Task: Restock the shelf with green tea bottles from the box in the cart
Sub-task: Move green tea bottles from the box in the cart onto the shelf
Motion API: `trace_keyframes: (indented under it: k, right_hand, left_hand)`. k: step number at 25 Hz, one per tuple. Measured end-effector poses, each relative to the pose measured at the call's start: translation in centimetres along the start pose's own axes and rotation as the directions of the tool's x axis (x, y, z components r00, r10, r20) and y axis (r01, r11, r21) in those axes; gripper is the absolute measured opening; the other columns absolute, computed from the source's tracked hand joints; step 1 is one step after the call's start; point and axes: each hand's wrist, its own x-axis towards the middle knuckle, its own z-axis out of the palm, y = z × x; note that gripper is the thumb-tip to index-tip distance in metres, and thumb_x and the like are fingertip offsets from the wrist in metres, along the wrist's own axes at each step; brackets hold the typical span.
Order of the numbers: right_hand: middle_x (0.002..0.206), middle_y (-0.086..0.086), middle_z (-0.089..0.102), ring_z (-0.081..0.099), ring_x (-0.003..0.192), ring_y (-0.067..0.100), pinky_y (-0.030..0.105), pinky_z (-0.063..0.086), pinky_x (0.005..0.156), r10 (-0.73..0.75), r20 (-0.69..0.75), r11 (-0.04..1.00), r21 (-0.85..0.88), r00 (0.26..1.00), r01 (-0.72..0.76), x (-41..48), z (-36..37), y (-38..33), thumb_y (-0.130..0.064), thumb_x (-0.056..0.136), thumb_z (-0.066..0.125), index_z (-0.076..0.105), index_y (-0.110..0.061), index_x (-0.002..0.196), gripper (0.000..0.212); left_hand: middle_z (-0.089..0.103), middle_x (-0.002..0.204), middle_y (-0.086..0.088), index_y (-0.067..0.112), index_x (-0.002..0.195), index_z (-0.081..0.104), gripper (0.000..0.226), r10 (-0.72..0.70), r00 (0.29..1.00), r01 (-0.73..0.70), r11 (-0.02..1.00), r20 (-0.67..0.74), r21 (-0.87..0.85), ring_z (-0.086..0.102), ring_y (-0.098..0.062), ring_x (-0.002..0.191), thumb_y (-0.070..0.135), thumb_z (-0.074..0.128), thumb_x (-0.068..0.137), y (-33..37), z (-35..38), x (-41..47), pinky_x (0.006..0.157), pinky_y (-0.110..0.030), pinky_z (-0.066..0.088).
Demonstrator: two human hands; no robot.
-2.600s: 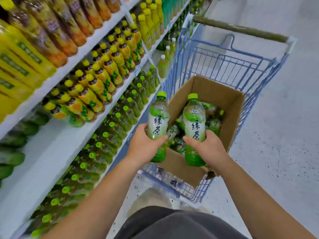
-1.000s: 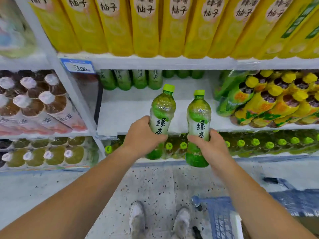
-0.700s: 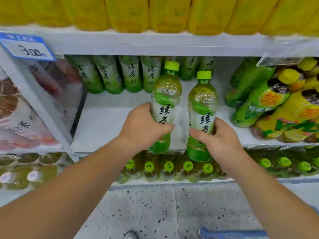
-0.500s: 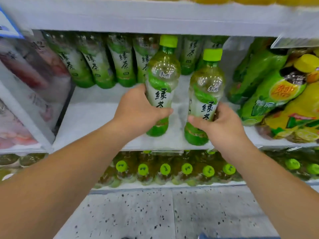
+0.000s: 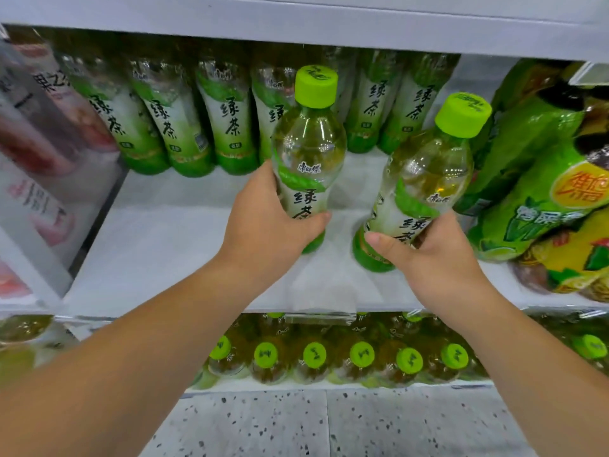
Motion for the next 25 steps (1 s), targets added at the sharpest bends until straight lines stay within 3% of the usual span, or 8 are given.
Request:
trace_keyframes:
  k: [3, 5, 7, 9, 12, 16, 20, 25]
  right_hand:
    - [0.113, -0.024, 0.064, 0.057, 0.095, -0.025, 0.003, 0.047, 0.084, 0.017, 0.022, 1.0, -0.019, 1.0, -0.016, -0.9, -0.5, -0.1, -0.02, 0.08, 0.084, 0.05, -0.032, 0.119, 0.053]
    - [0.112, -0.027, 0.06, 0.054, 0.1, -0.022, 0.006, 0.043, 0.084, 0.009, -0.009, 0.995, -0.099, 1.0, -0.01, -1.7, -0.7, 0.5, -0.023, 0.08, 0.085, 0.047, -0.042, 0.111, 0.052]
    - [0.106, -0.028, 0.064, 0.057, 0.101, -0.016, 0.013, 0.043, 0.085, -0.009, -0.055, 0.988, -0.156, 0.998, 0.0, -2.1, -0.6, 1.1, -0.028, 0.08, 0.084, 0.052, -0.045, 0.103, 0.043]
    - [0.1, -0.03, 0.065, 0.059, 0.098, -0.016, 0.01, 0.042, 0.081, -0.043, -0.081, 0.981, -0.192, 0.996, 0.027, -1.8, -0.2, 1.5, -0.028, 0.082, 0.082, 0.054, -0.046, 0.1, 0.038]
    - [0.108, -0.023, 0.067, 0.063, 0.097, -0.003, 0.008, 0.042, 0.079, -0.102, -0.112, 0.969, -0.238, 0.988, 0.073, -0.4, 0.5, 1.7, -0.028, 0.085, 0.079, 0.057, -0.038, 0.117, 0.039]
    - [0.109, -0.012, 0.068, 0.066, 0.092, 0.009, 0.004, 0.041, 0.065, -0.124, -0.136, 0.959, -0.273, 0.983, 0.084, 3.3, 0.8, 1.7, -0.03, 0.088, 0.076, 0.055, -0.03, 0.118, 0.037]
    - [0.107, -0.009, 0.067, 0.063, 0.092, 0.008, 0.017, 0.046, 0.073, -0.147, -0.152, 0.954, -0.282, 0.977, 0.1, 6.8, 1.2, 1.5, -0.028, 0.088, 0.077, 0.056, -0.022, 0.124, 0.042]
    - [0.107, -0.006, 0.067, 0.063, 0.091, 0.01, 0.023, 0.048, 0.079, -0.202, -0.174, 0.955, -0.253, 0.964, 0.154, 9.6, 1.4, 2.1, -0.026, 0.088, 0.076, 0.056, -0.019, 0.129, 0.046]
  left_hand:
    - [0.059, 0.121, 0.013, 0.04, 0.121, 0.054, 0.068, -0.057, 0.993, 0.061, 0.997, 0.101, -0.038, 0.059, 0.007, 0.108, 0.025, 0.094, 0.068, -1.8, -0.4, -1.3, 0.089, -0.012, 0.051]
    - [0.053, 0.125, 0.01, 0.039, 0.133, 0.055, 0.073, -0.094, 0.99, 0.091, 0.995, 0.105, 0.029, 0.059, 0.0, 0.111, 0.026, 0.091, 0.071, -3.2, -0.3, -2.2, 0.1, -0.021, 0.051]
    - [0.055, 0.12, 0.014, 0.035, 0.134, 0.058, 0.067, -0.095, 0.995, 0.091, 0.992, 0.039, 0.082, 0.059, 0.004, 0.105, 0.027, 0.089, 0.075, -3.9, -0.1, -2.5, 0.094, -0.01, 0.049]
    - [0.061, 0.113, 0.017, 0.034, 0.125, 0.062, 0.057, -0.107, 0.994, 0.107, 0.99, -0.007, 0.089, 0.06, 0.008, 0.096, 0.029, 0.089, 0.074, -3.9, 0.3, -2.0, 0.078, -0.001, 0.047]
    - [0.066, 0.102, 0.02, 0.034, 0.109, 0.061, 0.049, -0.154, 0.988, 0.155, 0.986, -0.025, 0.063, 0.063, 0.006, 0.089, 0.029, 0.091, 0.071, -3.5, 0.9, -0.7, 0.066, -0.001, 0.046]
    - [0.062, 0.108, 0.005, 0.023, 0.112, 0.066, 0.049, -0.099, 0.994, 0.107, 0.973, -0.045, 0.204, 0.057, 0.005, 0.084, 0.035, 0.091, 0.071, -3.2, 2.1, 1.9, 0.061, 0.0, 0.041]
    - [0.059, 0.108, -0.004, 0.021, 0.094, 0.061, 0.039, -0.077, 0.996, 0.088, 0.961, -0.052, 0.262, 0.063, -0.018, 0.083, 0.033, 0.09, 0.072, -3.0, 3.4, 4.8, 0.059, -0.01, 0.034]
    - [0.05, 0.075, 0.01, 0.013, 0.088, 0.052, 0.039, -0.077, 0.986, 0.106, 0.974, -0.151, 0.2, 0.049, -0.009, 0.066, 0.023, 0.088, 0.077, -2.8, 5.2, 6.5, 0.054, -0.003, 0.037]
